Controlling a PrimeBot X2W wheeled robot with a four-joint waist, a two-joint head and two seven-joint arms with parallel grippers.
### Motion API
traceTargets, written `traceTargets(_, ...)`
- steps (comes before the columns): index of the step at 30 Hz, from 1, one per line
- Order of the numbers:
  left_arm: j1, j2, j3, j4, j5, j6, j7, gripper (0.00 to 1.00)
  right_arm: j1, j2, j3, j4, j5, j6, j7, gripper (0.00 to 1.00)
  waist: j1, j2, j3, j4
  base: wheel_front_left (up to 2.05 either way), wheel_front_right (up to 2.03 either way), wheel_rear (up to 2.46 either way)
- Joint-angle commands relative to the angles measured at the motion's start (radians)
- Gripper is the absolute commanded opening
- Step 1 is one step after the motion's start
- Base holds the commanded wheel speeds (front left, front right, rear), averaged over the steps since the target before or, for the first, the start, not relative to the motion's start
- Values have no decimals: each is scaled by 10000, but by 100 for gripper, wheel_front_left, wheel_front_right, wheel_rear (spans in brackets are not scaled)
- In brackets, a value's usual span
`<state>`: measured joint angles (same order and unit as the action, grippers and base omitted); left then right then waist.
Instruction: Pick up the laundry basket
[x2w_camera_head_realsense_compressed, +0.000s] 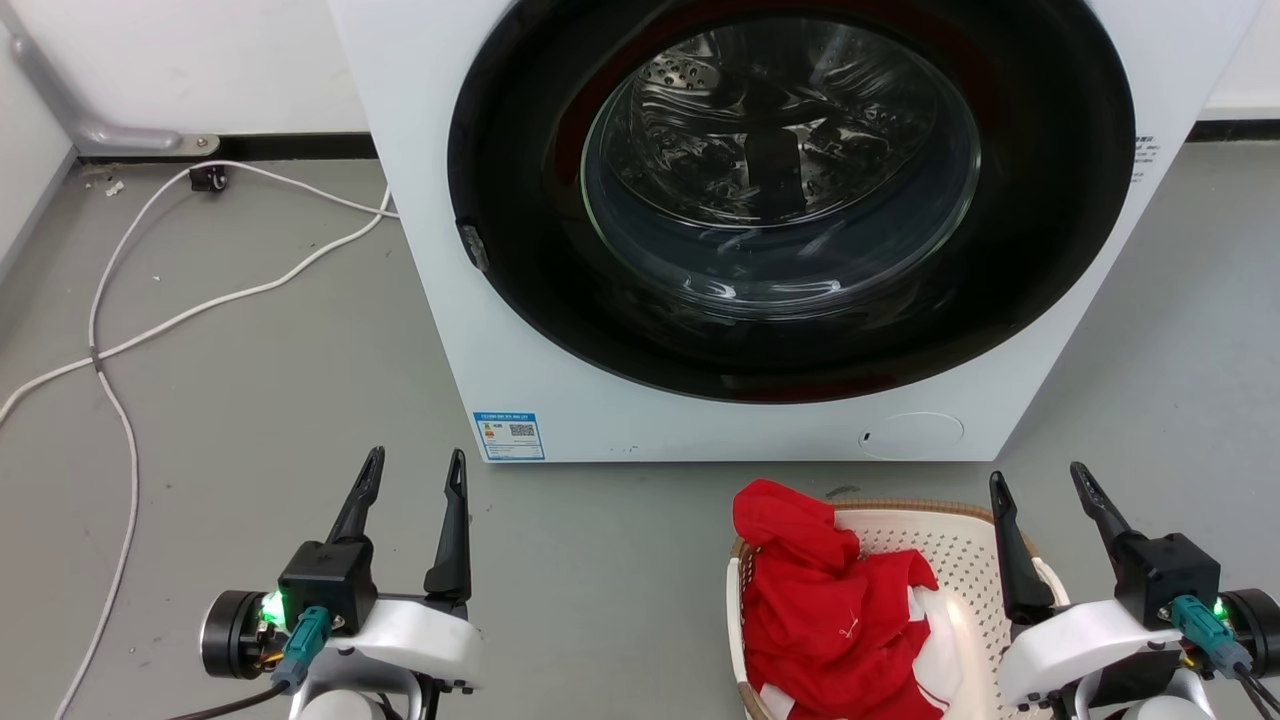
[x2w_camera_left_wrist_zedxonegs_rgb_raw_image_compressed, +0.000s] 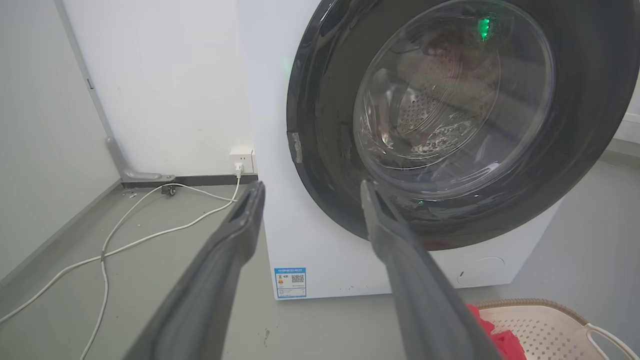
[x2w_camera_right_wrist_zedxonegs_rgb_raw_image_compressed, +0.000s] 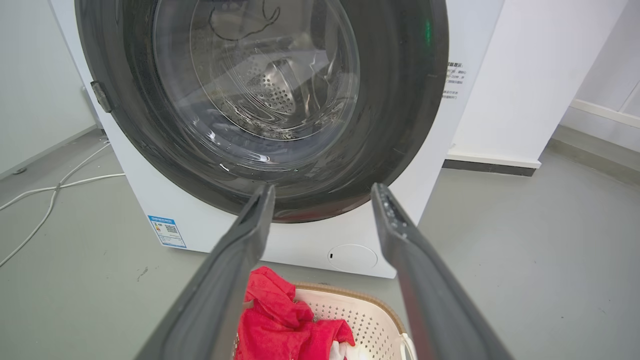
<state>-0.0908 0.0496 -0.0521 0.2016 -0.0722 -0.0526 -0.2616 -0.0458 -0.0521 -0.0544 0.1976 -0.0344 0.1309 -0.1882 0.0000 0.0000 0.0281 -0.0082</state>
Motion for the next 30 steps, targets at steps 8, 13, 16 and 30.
traceTargets(8, -113, 12, 29, 54, -64, 72, -40, 100, -102, 34, 13, 65, 172, -3, -67, 100, 0, 0, 48, -14, 0, 0, 0)
traceTargets(13, -85, 12, 12, 28, -51, 100, -40, 100, -108, 34, -13, 96, 179, -3, -90, 100, 0, 0, 55, -26, 0, 0, 0)
traceTargets(16, -118, 12, -1, -18, -36, 97, -40, 100, -144, 34, -50, 92, 221, -3, -79, 100, 0, 0, 120, -41, 0, 0, 0)
traceTargets(30, -508, 9, -230, 116, -118, -11, -40, 100, -406, 31, -404, 349, 421, -3, -154, 100, 0, 0, 946, -481, 0, 0, 0)
